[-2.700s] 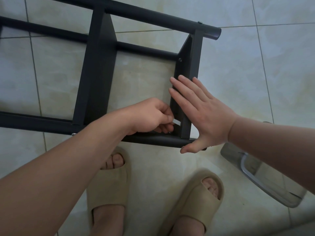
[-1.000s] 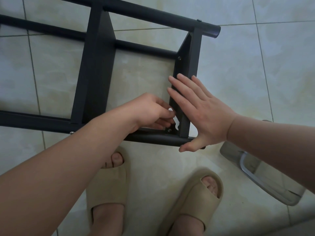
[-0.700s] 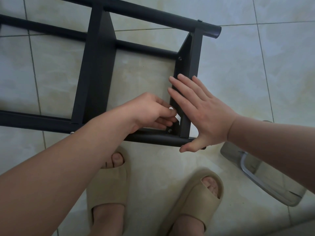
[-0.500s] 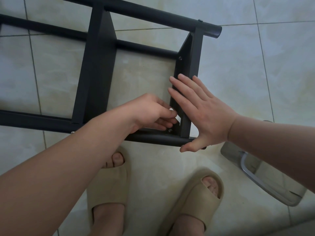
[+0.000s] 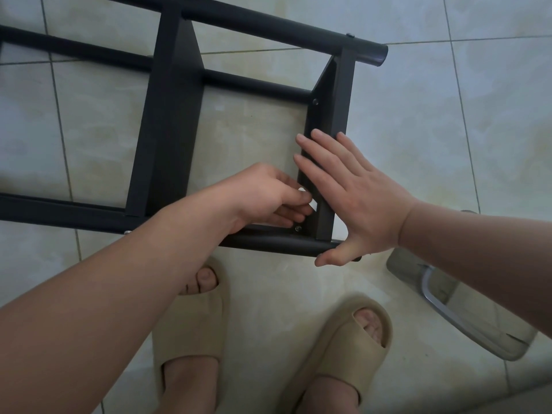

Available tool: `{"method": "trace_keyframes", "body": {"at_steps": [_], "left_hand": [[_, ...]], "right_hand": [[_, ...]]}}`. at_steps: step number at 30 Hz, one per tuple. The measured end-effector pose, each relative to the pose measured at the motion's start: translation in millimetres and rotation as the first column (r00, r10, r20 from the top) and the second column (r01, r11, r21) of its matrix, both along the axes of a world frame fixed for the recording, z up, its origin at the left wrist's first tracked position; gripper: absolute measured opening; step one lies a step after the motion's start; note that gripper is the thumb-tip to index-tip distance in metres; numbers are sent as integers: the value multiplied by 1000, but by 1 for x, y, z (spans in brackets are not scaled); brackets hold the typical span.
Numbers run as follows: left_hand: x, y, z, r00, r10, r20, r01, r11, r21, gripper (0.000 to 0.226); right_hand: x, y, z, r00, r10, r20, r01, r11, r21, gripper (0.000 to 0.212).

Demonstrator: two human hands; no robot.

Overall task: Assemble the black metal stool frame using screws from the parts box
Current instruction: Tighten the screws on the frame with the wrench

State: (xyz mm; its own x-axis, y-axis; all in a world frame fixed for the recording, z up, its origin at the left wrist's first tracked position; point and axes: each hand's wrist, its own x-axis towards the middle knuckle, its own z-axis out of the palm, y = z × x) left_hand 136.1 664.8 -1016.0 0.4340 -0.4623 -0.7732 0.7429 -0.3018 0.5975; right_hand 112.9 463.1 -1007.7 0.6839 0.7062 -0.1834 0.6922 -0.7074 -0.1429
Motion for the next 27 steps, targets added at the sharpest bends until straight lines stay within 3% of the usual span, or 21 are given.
{"method": "trace_keyframes", "body": {"at_steps": [27], "left_hand": [[-2,5,10,938,-298,178,282,953,113,19]], "right_hand": [[-1,-1,-2,1000,-2,-6,2,1000,12,135]]}}
